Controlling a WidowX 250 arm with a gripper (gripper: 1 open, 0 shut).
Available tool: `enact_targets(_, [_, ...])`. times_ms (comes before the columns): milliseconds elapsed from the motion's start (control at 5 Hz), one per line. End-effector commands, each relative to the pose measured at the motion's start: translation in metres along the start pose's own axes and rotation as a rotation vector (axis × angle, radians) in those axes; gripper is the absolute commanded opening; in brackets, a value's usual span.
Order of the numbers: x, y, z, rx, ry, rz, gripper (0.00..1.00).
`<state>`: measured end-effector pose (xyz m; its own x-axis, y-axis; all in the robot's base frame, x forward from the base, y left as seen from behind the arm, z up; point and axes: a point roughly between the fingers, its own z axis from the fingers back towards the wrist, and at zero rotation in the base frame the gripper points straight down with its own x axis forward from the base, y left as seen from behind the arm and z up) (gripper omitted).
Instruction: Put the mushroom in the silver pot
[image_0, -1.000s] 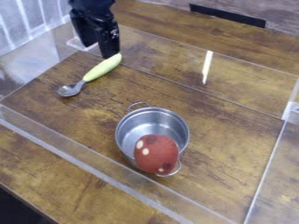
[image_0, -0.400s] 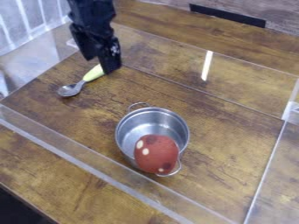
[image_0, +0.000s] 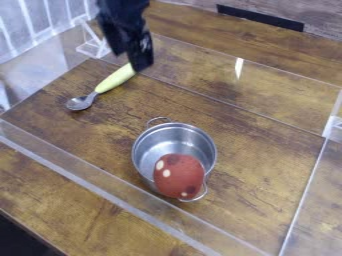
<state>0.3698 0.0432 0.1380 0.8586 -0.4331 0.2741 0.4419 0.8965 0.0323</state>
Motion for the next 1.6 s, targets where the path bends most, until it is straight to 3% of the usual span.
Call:
enact_targets(0, [-0.004, 0.011, 0.006, -0.007, -0.042, -0.072, 1.00])
enact_targets(200, [-0.017, 0.016, -0.003, -0.034, -0.033, -0.145, 1.00])
enact_targets(600, [-0.005, 0.027, -0.008, 0.003, -0.033, -0.124, 1.00])
enact_targets(1000, [-0.002, 0.046, -0.009, 0.007, -0.050, -0.185, 1.00])
enact_targets(1400, [0.004, 0.045, -0.002, -0.006, -0.080, -0.204, 1.00])
